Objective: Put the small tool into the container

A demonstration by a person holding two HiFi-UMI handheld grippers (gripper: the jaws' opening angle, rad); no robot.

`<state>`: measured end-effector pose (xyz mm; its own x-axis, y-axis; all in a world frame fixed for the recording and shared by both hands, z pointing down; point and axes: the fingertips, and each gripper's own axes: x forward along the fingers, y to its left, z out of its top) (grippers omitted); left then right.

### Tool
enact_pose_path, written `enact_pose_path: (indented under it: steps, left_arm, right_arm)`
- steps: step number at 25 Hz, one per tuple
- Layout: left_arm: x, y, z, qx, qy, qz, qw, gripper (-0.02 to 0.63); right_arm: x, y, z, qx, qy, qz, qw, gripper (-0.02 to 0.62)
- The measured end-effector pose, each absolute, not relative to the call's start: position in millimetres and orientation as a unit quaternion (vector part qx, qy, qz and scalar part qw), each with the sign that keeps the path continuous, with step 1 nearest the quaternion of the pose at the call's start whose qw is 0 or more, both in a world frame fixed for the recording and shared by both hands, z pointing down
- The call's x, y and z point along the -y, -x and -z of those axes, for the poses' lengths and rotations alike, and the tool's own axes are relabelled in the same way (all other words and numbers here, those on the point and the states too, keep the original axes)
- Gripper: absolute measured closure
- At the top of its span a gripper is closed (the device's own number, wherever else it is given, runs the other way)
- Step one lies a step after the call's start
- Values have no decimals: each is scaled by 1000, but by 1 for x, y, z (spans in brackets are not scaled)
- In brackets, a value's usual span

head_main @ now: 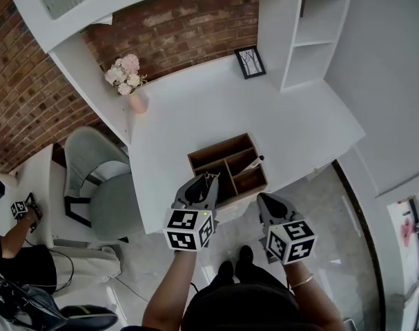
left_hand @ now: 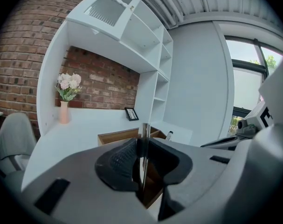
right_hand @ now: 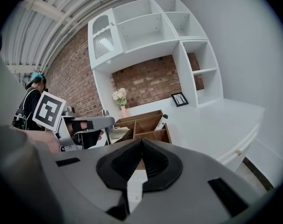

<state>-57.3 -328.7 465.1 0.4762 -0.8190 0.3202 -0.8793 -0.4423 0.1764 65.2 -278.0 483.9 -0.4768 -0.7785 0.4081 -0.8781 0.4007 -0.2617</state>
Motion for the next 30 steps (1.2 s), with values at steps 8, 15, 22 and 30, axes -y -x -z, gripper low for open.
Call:
enact_pose_path:
  steps: [8, 15, 22, 30]
  left_arm:
    - [327, 56, -472, 506, -839, -108, 172, 509]
    - [313, 61, -478, 508, -834, -110, 186, 505]
    - [286, 71, -492, 513, -824, -127, 203, 506]
    - [252, 91, -496, 526, -812, -132, 215, 534]
  right_arm:
    - [271, -70, -482, 828, -505, -221, 106, 591]
    - [262, -70, -482, 828, -504, -222, 106, 591]
    - [250, -60, -483, 835, -493, -220, 109, 591]
    - [235, -46, -478, 842, -484, -211, 112, 591]
